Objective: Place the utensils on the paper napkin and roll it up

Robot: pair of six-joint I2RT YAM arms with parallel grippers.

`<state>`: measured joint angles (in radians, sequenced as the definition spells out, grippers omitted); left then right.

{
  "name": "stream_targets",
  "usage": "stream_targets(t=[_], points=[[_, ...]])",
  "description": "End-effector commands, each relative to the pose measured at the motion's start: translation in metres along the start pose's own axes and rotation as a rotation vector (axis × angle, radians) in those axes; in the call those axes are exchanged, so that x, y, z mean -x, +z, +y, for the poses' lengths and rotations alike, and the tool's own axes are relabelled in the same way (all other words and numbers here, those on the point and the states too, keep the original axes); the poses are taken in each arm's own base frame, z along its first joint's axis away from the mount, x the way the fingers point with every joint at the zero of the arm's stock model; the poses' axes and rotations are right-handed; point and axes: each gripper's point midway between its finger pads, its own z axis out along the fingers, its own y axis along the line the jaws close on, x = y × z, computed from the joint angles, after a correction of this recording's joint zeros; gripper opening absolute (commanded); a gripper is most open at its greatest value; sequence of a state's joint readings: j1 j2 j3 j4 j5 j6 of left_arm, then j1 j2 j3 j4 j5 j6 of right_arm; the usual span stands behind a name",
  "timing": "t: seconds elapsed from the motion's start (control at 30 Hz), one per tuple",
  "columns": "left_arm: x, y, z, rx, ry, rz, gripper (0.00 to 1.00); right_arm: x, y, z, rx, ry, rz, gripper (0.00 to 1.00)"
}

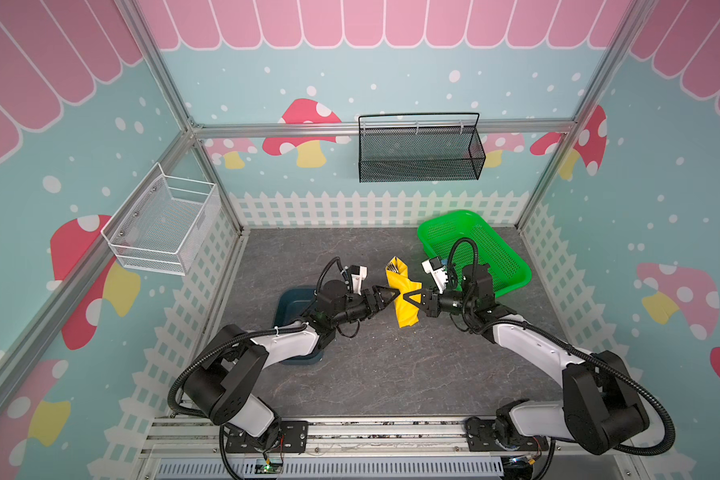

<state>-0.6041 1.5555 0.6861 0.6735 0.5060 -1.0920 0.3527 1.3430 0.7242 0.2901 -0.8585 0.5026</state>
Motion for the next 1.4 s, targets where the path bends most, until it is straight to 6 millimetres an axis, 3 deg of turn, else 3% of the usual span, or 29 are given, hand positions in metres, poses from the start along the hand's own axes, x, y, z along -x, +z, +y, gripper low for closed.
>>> stream_targets(t=[0.0,0.17,0.67,0.97,1.37], points=[[0.008,0.001,-0.032,-0.113,0.057,0.002,0.78,0.017,-0.005,0.021,0.073,-0.062,-0.019,0.0],[0.011,0.007,-0.044,-0.183,0.043,0.015,0.77,0.019,-0.005,0.029,0.113,-0.067,-0.014,0.0],[0.006,0.017,-0.051,-0.232,0.034,0.038,0.74,0.023,-0.008,0.046,0.206,-0.058,-0.037,0.0],[0.008,0.016,-0.061,-0.277,0.033,0.025,0.61,0.018,-0.008,0.048,0.237,-0.053,-0.022,0.0],[0.011,0.016,-0.069,-0.326,0.025,-0.005,0.36,0.014,-0.007,0.045,0.237,-0.037,-0.018,0.0]])
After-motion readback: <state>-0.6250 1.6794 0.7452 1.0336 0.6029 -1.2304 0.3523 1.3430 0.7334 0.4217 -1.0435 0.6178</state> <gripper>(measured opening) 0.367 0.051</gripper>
